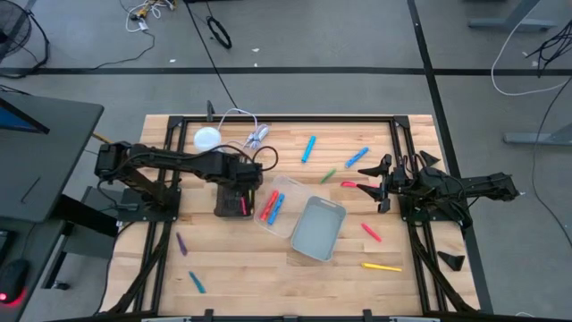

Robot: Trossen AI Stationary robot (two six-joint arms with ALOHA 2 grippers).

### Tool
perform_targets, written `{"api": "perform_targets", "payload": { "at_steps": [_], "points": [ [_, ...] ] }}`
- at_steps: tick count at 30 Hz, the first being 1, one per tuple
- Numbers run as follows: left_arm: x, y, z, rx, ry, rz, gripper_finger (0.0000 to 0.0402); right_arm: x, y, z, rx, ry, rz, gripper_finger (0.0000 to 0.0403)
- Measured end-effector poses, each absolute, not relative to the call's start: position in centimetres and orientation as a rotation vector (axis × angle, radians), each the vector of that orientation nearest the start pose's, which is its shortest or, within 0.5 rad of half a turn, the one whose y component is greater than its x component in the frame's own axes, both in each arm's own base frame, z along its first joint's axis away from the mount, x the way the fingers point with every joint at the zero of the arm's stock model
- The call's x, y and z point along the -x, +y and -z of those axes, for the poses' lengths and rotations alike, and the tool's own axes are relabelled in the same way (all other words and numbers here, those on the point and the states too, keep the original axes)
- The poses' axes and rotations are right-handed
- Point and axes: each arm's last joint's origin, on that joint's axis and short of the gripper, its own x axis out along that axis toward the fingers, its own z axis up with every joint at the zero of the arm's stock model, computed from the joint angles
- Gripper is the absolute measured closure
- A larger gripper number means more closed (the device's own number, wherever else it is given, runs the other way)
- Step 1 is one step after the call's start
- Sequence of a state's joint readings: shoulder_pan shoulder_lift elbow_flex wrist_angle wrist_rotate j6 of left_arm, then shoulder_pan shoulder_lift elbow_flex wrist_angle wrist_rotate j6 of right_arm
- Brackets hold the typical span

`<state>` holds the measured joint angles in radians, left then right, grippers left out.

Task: Pick & Place Markers
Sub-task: Put the blue pen into the gray bin

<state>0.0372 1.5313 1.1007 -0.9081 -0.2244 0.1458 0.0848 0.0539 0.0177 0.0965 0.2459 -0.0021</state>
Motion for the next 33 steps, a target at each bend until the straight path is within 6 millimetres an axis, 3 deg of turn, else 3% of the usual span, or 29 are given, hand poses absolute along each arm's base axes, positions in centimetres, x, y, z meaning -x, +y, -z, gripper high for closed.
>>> {"api": "perform_targets", "payload": {
  "at_steps": [9,17,23,33],
  "points": [
    [-27.1,1.6,-22.8,0.130,1.341,-0.425,0.0294,-9.9,0.1,-17.5,-0.008,-0.060,0.161,0.0174],
    [-27.1,1.3,-22.7,0.417,1.321,-0.520,0.0294,-9.9,0.1,-17.5,-0.008,-0.060,0.161,0.0174],
    [-26.9,1.2,-22.8,0.502,1.327,-0.536,0.0294,-9.9,0.1,-17.5,-0.008,-0.059,0.161,0.0174],
    [-25.1,-0.7,-24.7,0.575,1.308,-0.542,0.0294,-9.9,0.1,-17.5,-0.008,-0.061,0.161,0.0174]
  ]
}}
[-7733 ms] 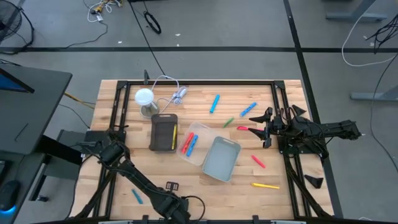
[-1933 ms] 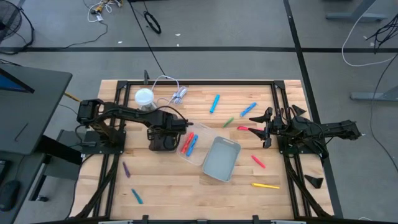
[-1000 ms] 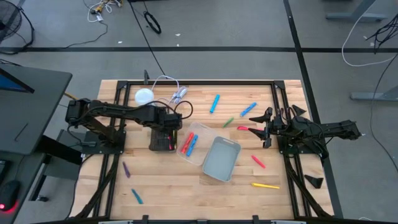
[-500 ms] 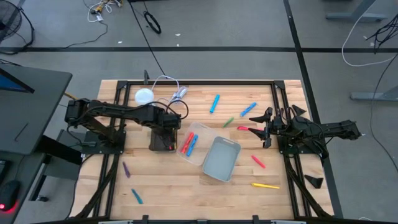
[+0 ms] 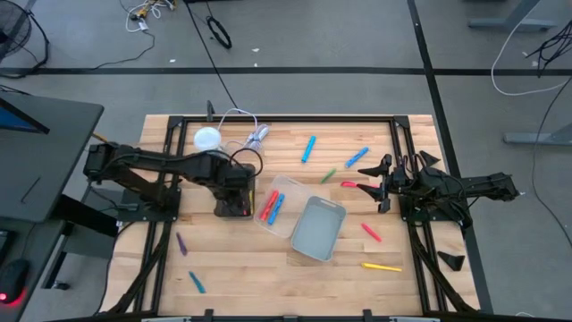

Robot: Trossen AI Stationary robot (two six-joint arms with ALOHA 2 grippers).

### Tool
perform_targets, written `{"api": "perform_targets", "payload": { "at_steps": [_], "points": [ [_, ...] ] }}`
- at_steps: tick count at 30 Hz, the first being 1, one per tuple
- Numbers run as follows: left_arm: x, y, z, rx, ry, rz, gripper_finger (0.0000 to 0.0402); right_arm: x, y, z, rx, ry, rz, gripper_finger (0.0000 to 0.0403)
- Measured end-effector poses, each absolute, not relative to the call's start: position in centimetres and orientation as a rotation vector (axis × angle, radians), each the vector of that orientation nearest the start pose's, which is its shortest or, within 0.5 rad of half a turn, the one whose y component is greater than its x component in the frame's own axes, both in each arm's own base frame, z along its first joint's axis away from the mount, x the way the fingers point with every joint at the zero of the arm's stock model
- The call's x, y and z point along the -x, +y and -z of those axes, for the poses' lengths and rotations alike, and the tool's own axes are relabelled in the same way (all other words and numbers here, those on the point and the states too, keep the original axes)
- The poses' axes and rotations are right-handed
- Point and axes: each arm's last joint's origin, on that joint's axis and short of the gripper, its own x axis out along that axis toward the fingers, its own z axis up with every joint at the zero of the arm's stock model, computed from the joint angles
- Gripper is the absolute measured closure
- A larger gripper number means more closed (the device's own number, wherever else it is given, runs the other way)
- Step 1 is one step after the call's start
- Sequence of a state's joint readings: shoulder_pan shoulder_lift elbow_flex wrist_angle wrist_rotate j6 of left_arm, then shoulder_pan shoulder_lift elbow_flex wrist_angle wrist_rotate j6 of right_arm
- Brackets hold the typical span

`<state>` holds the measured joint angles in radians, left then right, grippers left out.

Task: Pick & Place Markers
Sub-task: Put the blue pen into the gray bin

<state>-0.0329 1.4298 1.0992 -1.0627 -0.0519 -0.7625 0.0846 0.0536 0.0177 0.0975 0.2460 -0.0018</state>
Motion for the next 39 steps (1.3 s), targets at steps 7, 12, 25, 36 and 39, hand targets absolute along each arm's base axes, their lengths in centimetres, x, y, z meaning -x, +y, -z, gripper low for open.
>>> {"api": "perform_targets", "payload": {
  "at_steps": [7,12,25,36,39],
  "points": [
    [-23.6,-2.8,-25.2,0.608,1.312,-0.550,0.0294,-9.9,0.1,-17.5,-0.008,-0.060,0.161,0.0174],
    [-22.4,-4.5,-25.0,0.617,1.323,-0.543,0.0294,-9.9,0.1,-17.5,-0.008,-0.060,0.161,0.0174],
    [-20.9,-8.1,-24.9,0.621,1.350,-0.541,0.0294,-9.9,0.1,-17.5,-0.008,-0.060,0.161,0.0174],
    [-19.0,-11.8,-24.9,0.752,1.318,-0.643,0.0294,-9.9,0.1,-17.5,-0.008,-0.060,0.161,0.0174],
    [-18.5,-12.7,-24.9,0.825,1.299,-0.704,0.0294,-9.9,0.1,-17.5,-0.008,-0.060,0.161,0.0174]
  ]
}}
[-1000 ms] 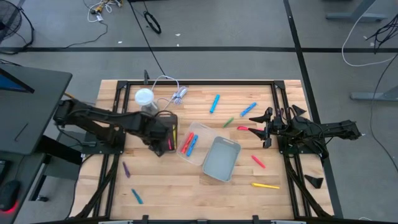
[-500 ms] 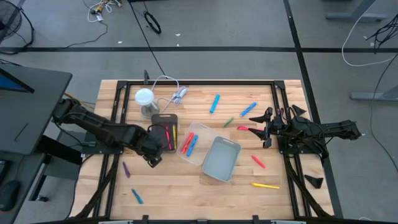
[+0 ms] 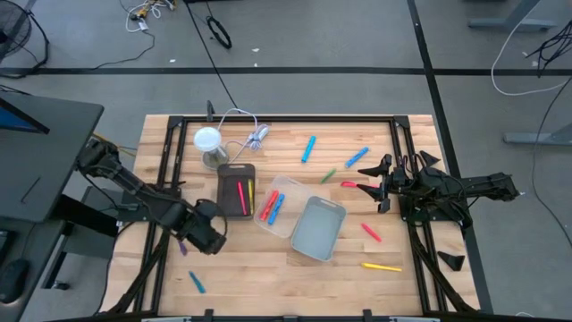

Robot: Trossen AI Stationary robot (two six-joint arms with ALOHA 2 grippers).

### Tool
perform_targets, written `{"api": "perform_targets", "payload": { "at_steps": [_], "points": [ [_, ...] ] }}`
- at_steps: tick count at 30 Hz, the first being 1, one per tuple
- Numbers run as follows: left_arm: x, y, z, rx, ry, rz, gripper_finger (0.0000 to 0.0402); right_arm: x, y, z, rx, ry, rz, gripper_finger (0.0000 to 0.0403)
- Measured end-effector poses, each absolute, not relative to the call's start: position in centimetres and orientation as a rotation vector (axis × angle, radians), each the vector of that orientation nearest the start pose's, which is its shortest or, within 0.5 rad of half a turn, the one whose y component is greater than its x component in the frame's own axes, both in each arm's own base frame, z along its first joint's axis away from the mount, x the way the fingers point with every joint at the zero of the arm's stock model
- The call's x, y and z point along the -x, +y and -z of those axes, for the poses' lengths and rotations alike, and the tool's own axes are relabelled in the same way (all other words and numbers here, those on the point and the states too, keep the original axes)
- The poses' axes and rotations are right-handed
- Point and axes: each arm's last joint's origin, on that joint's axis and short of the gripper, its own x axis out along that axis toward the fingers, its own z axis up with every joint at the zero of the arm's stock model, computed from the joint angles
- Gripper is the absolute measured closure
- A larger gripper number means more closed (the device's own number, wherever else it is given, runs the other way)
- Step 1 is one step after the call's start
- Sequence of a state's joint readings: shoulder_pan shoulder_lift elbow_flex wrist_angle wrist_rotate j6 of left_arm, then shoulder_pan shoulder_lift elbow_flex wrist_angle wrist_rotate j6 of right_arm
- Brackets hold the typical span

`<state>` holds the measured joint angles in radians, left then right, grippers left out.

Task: Pick & Place Markers
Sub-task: Put the blue pen into the gray bin

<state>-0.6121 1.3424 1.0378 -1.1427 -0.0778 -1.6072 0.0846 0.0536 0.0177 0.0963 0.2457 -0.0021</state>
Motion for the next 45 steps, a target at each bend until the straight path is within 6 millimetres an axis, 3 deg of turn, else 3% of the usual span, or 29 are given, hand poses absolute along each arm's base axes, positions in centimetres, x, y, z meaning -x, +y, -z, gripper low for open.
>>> {"api": "perform_targets", "payload": {
  "at_steps": [12,21,37,45],
  "points": [
    [-17.1,-14.8,-24.5,1.064,1.233,-0.911,0.0294,-9.9,0.1,-17.5,-0.008,-0.059,0.161,0.0174],
    [-16.9,-15.1,-24.5,1.067,1.258,-0.898,0.0294,-9.9,0.1,-17.5,-0.008,-0.060,0.161,0.0174],
    [-16.8,-15.6,-24.6,0.192,1.472,-0.026,0.0294,-9.9,0.1,-17.5,-0.008,-0.060,0.161,0.0174],
    [-16.3,-16.1,-24.6,-0.178,1.470,0.399,0.0294,-9.9,0.1,-17.5,-0.008,-0.060,0.161,0.0174]
  ]
}}
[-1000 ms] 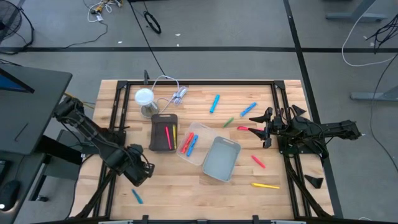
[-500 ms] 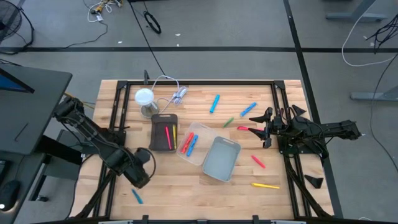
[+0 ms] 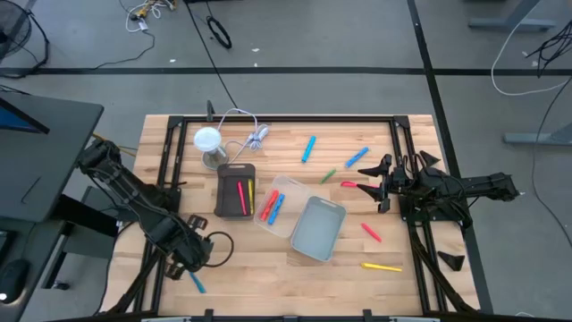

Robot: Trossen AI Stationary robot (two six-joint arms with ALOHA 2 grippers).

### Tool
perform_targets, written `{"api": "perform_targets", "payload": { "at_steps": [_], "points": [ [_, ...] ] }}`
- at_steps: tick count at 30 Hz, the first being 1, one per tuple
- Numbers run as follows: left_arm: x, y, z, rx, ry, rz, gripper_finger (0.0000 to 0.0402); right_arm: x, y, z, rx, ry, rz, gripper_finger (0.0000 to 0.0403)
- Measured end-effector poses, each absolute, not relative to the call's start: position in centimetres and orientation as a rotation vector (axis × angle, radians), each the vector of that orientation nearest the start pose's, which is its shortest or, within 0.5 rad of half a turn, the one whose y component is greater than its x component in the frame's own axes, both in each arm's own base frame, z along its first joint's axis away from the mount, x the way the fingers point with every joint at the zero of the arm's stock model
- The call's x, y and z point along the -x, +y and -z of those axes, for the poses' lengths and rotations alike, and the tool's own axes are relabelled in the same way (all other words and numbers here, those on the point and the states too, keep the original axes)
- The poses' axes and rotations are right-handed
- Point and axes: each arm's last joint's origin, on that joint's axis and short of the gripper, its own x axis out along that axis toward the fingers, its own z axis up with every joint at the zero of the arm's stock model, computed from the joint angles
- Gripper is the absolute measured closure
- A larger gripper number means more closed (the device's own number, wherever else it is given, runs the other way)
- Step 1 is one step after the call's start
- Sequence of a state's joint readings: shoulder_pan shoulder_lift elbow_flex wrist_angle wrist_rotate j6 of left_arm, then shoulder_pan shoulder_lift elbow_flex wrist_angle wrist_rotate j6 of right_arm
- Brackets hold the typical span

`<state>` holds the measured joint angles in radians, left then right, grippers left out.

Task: Pick & Place Markers
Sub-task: Put the blue pen into the gray bin

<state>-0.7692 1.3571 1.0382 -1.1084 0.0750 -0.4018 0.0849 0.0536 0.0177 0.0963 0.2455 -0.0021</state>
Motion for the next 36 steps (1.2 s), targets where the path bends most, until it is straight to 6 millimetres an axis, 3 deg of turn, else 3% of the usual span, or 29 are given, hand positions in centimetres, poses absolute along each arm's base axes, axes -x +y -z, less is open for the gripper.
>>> {"api": "perform_targets", "payload": {
  "at_steps": [6,12,18,30,36],
  "points": [
    [-16.0,-16.4,-24.6,-0.387,1.411,0.571,0.0294,-9.9,0.1,-17.5,-0.008,-0.060,0.161,0.0174],
    [-15.6,-16.8,-24.6,-0.482,1.371,0.582,0.0294,-9.9,0.1,-17.5,-0.008,-0.060,0.161,0.0174],
    [-15.0,-19.1,-23.3,-0.515,1.423,0.612,0.0294,-9.9,0.1,-17.5,-0.008,-0.060,0.161,0.0174],
    [-14.3,-23.7,-21.7,-0.551,1.347,0.717,0.0294,-9.9,0.1,-17.5,-0.008,-0.059,0.161,0.0174],
    [-14.0,-24.9,-20.0,-0.610,1.369,0.714,0.0294,-9.9,0.1,-17.5,-0.008,-0.059,0.161,0.0174]
  ]
}}
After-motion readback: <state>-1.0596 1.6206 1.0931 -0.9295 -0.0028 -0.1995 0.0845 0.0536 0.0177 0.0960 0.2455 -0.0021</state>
